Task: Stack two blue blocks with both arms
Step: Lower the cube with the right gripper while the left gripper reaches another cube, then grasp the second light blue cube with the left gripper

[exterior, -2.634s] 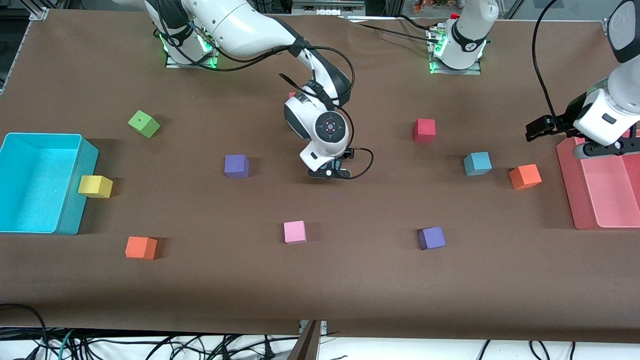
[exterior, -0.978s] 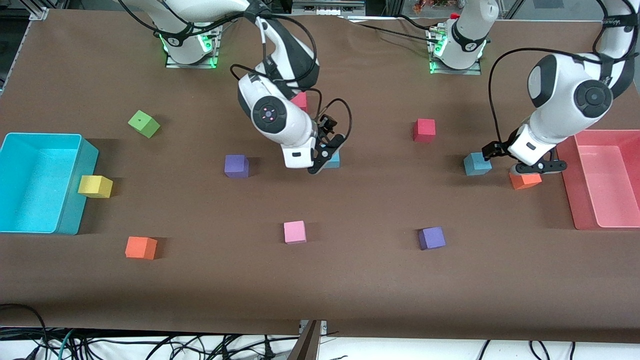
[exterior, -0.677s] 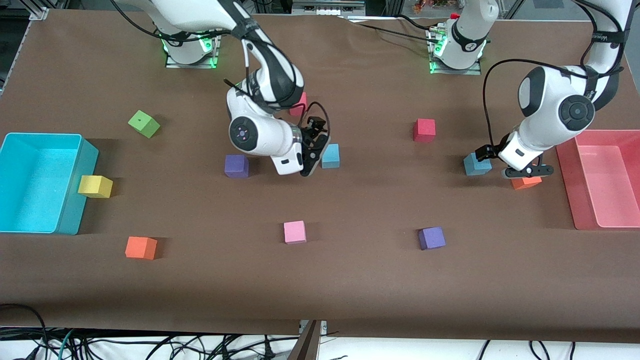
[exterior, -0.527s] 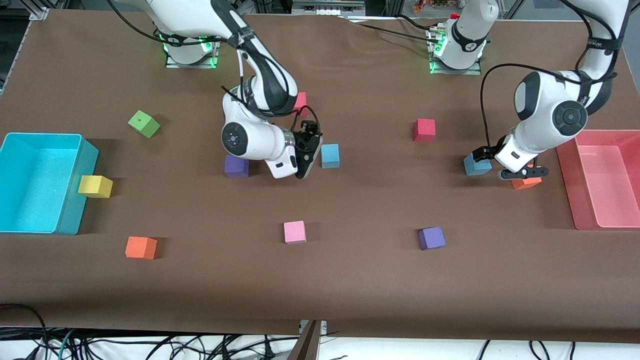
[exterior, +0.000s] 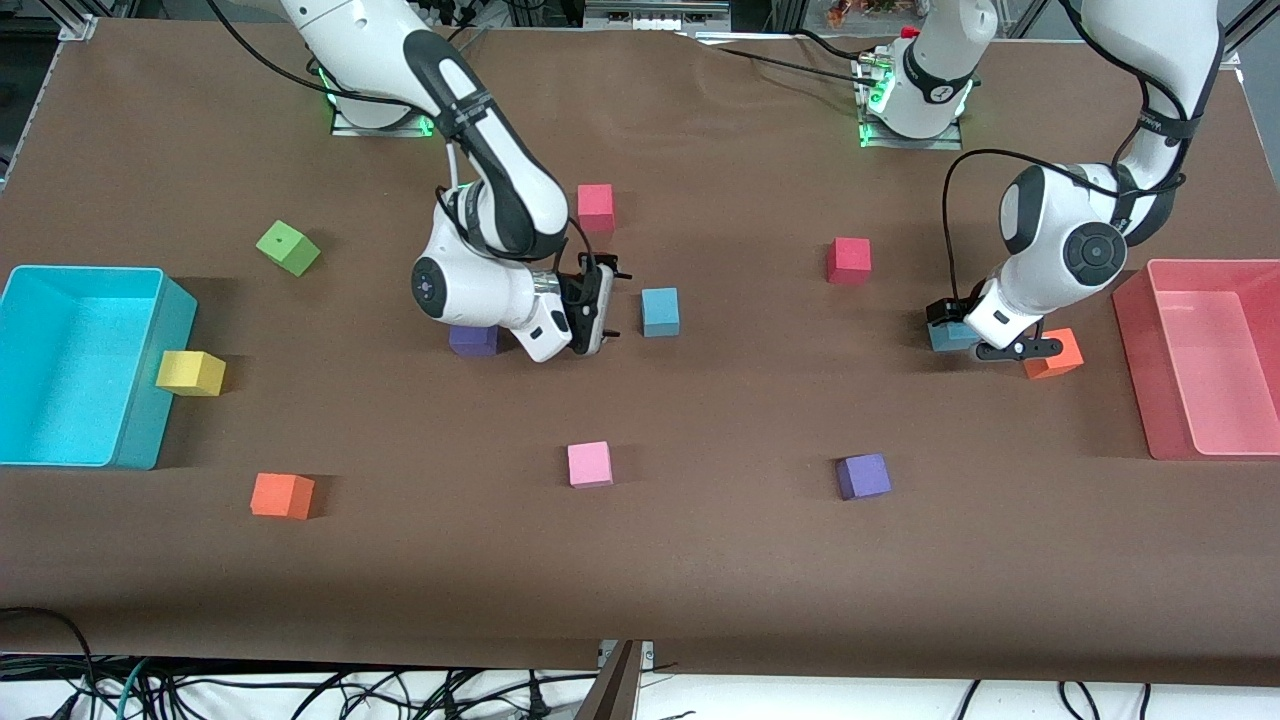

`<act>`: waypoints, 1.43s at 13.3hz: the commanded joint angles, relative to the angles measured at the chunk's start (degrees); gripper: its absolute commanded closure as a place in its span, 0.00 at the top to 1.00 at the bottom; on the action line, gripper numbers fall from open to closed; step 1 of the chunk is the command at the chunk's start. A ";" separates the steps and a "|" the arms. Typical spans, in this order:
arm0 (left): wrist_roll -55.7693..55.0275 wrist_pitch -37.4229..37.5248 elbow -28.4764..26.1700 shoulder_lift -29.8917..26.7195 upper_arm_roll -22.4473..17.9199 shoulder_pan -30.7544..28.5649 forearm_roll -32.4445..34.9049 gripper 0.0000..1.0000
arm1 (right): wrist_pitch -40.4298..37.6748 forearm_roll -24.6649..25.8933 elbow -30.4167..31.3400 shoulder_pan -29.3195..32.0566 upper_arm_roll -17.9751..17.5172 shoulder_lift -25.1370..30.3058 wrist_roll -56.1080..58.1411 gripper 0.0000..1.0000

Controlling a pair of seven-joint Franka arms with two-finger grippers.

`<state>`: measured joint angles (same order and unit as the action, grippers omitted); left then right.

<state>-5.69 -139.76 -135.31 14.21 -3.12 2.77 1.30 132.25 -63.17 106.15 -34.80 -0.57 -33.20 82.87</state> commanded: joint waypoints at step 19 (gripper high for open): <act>-15.80 22.40 17.24 -9.46 5.39 11.54 -2.86 0.00 | -0.06 -20.85 5.21 1.40 -0.48 -1.78 27.43 1.00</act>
<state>-15.65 -123.40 -124.29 4.41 1.18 10.20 0.65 133.01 -82.63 110.76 -34.56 -0.60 -35.12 108.56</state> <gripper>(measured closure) 0.476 0.000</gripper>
